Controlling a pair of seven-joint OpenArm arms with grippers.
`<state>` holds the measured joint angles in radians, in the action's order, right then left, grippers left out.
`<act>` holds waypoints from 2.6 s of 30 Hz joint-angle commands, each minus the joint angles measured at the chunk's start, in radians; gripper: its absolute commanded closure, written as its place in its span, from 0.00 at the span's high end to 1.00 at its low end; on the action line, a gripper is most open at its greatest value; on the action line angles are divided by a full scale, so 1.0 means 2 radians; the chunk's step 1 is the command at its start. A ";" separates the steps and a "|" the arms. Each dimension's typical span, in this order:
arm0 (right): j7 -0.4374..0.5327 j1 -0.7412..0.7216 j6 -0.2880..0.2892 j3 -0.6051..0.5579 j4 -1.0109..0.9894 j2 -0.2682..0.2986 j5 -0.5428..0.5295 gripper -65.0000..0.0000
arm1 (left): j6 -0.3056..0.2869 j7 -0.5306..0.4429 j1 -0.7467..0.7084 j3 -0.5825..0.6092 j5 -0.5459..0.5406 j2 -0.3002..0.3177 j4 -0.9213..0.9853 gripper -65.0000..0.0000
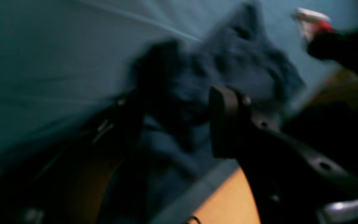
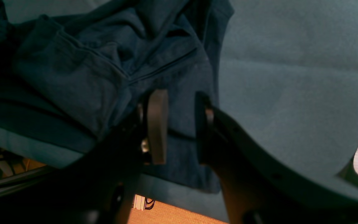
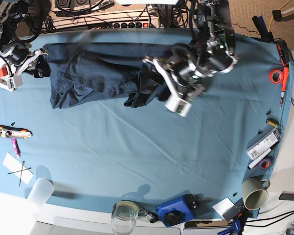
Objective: Fold the T-shirt properly
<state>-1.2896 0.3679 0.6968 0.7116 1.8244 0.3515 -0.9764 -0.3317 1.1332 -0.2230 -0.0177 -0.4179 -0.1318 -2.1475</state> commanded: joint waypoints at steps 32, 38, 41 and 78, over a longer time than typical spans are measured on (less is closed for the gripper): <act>0.017 -0.002 0.001 0.005 0.008 0.012 -0.009 0.24 | 0.004 -0.018 -0.007 0.133 -0.002 0.016 0.108 0.33; 0.017 -0.003 0.001 0.005 0.008 0.011 -0.009 0.24 | 0.036 0.003 0.023 0.132 0.000 0.016 0.102 0.33; 0.017 -0.002 0.001 0.005 0.008 0.012 -0.009 0.24 | 0.037 -0.035 0.026 0.132 0.025 0.016 0.102 0.33; 0.021 -0.064 0.001 0.005 0.008 0.015 -0.046 0.24 | 0.074 -0.040 -0.013 0.132 0.115 0.057 -0.031 0.33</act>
<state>-1.2743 0.2485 0.6968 0.7132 1.8248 0.3622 -1.0454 -0.1825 1.0725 -0.2512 0.2420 -0.1780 -0.0101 -2.1887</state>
